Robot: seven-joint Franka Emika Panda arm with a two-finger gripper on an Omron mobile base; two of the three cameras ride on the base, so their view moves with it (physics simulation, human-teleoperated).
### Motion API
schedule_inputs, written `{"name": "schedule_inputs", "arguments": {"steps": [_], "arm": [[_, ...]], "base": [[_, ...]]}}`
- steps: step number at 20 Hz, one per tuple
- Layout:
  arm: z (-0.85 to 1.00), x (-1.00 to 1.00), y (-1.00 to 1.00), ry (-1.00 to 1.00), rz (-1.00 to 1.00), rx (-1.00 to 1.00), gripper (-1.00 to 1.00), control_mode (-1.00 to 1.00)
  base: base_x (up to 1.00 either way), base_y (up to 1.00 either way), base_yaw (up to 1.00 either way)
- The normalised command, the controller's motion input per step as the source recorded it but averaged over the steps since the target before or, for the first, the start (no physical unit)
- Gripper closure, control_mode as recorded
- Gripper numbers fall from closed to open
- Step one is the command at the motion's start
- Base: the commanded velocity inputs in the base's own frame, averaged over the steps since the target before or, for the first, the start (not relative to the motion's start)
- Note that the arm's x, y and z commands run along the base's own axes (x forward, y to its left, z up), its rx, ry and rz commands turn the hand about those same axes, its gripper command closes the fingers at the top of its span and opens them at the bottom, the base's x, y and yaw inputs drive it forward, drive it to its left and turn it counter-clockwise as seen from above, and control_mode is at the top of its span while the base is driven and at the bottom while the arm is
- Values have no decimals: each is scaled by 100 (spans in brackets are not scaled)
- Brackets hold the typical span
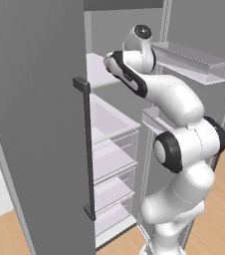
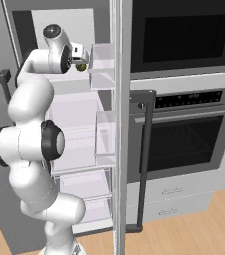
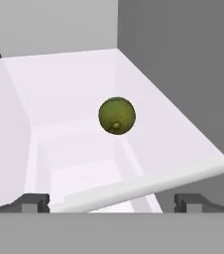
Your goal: Place one lime and one fish in each tupperware on the nearby counter, to pack two identical lunches.
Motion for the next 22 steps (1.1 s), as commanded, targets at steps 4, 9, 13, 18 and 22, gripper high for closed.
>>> {"name": "schedule_inputs", "arguments": {"steps": [4,9,13,18,22], "arm": [[-1,44,1,-12,0,0,-100,-100],[-17,31,0,2,0,0,-100,-100],[-11,25,0,28,0,0,-100,-100],[0,9,0,26,0,0,-100,-100],[-12,17,0,-7,0,0,-100,-100]], "base": [[0,0,0],[0,0,0],[0,0,0],[0,0,0],[0,0,0]]}}
